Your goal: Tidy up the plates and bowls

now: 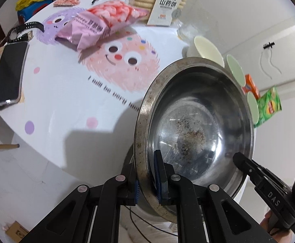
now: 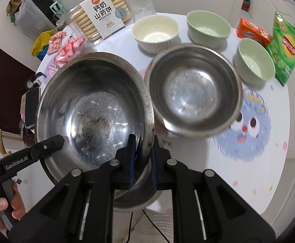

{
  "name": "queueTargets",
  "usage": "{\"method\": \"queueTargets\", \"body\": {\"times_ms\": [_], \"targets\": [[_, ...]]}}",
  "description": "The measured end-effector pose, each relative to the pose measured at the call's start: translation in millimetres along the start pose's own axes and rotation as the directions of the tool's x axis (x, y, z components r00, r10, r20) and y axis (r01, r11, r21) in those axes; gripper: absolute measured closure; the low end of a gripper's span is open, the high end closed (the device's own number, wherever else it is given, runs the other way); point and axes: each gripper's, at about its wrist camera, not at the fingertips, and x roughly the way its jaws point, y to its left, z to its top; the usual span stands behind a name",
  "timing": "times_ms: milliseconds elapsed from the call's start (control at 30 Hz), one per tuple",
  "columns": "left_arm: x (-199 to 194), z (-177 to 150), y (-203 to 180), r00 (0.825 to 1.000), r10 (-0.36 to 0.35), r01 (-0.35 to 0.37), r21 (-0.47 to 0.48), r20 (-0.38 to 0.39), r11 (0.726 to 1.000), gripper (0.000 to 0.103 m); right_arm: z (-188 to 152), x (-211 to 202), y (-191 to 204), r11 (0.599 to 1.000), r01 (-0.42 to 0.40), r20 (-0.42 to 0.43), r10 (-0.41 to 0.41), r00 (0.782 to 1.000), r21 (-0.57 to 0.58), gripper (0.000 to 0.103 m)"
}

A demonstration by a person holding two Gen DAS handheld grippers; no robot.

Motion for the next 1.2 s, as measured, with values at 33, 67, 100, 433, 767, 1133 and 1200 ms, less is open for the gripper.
{"method": "queueTargets", "body": {"times_ms": [33, 67, 100, 433, 767, 1133, 1200], "targets": [[2, -4, 2, 1.0, 0.001, -0.001, 0.002, -0.008, 1.0, 0.092, -5, -1, 2, 1.0, 0.007, 0.0, -0.007, 1.0, -0.002, 0.087], [4, -7, 4, 1.0, 0.003, -0.003, 0.004, -0.018, 1.0, 0.092, -11, -1, 2, 1.0, 0.01, -0.001, -0.01, 1.0, -0.003, 0.087], [5, -10, 5, 1.0, 0.005, -0.005, 0.006, -0.025, 1.0, 0.092, -16, 0, 2, 1.0, 0.011, -0.003, -0.011, 1.0, 0.001, 0.087], [24, -27, 8, 0.997, 0.034, -0.031, 0.048, -0.076, 0.998, 0.092, -50, 15, -5, 0.997, 0.023, -0.055, -0.019, 0.998, 0.067, 0.087], [32, -30, 4, 0.993, 0.042, -0.034, 0.069, -0.109, 0.997, 0.091, -58, 25, -12, 0.994, 0.036, -0.084, -0.027, 0.996, 0.106, 0.086], [37, -28, 4, 0.989, 0.055, -0.047, 0.06, -0.138, 0.997, 0.091, -59, 31, -15, 0.993, 0.058, -0.118, -0.045, 0.992, 0.102, 0.085], [39, -27, 3, 0.988, 0.058, -0.05, 0.058, -0.145, 0.997, 0.09, -57, 32, -15, 0.993, 0.061, -0.126, -0.048, 0.991, 0.1, 0.085]]}}
